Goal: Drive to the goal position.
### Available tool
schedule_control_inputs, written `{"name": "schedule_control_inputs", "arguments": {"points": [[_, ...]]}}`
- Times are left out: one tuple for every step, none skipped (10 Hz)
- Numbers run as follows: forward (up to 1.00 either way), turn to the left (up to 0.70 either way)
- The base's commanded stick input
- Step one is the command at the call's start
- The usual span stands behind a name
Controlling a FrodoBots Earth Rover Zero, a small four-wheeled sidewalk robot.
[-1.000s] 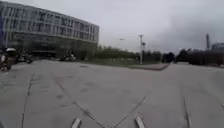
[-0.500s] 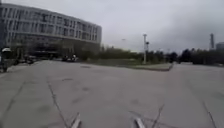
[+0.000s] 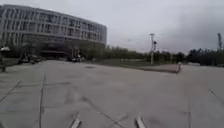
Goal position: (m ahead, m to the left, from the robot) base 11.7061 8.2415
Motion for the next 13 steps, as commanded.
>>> {"name": "schedule_control_inputs", "arguments": {"points": [[1.00, 0.01], [1.00, 0.01], [1.00, 0.38], [1.00, 0.41], [1.00, 0.41], [1.00, 0.41], [1.00, 0.41], [0.28, 0.00], [0.00, 0.00], [0.00, 0.00], [0.00, 0.00], [0.00, 0.00], [0.00, 0.00]]}}
